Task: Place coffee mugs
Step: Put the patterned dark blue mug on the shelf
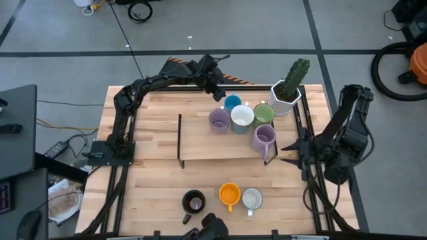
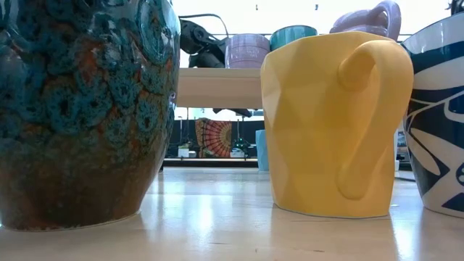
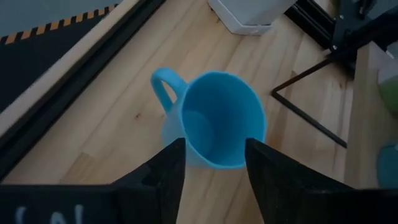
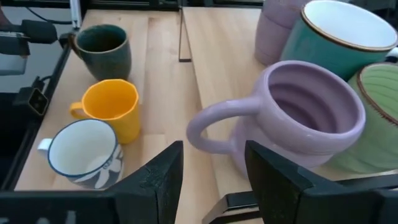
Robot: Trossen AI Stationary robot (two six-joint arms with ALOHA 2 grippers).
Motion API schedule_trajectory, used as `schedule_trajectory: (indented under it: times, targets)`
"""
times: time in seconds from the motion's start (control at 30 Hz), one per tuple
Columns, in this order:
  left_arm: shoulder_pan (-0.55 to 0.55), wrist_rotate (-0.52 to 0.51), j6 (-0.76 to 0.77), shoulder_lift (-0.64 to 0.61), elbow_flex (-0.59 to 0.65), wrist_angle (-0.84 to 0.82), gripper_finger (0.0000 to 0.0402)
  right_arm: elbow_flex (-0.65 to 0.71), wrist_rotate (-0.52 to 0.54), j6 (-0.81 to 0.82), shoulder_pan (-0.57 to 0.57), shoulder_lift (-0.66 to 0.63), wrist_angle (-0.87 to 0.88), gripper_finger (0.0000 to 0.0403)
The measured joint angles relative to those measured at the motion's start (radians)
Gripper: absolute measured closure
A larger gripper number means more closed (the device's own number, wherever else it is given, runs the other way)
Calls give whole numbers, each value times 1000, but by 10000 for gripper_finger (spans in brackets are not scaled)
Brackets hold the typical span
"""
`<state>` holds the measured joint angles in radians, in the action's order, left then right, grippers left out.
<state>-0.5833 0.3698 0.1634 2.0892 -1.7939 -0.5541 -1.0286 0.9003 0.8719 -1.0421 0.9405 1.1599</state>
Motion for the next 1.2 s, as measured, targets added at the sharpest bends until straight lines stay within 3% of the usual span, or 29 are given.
schedule_trajectory:
  times: [0.27,0.47,1.2]
  targets:
    - [28,-46,8,1,0,1,210,0,21,0,-36,0,-7,227]
    - [34,-15,16,49,1,0,190,0,36,0,-59,-1,-7,227]
    - [46,-10,7,75,1,-14,189,0,23,11,-63,-69,21,227]
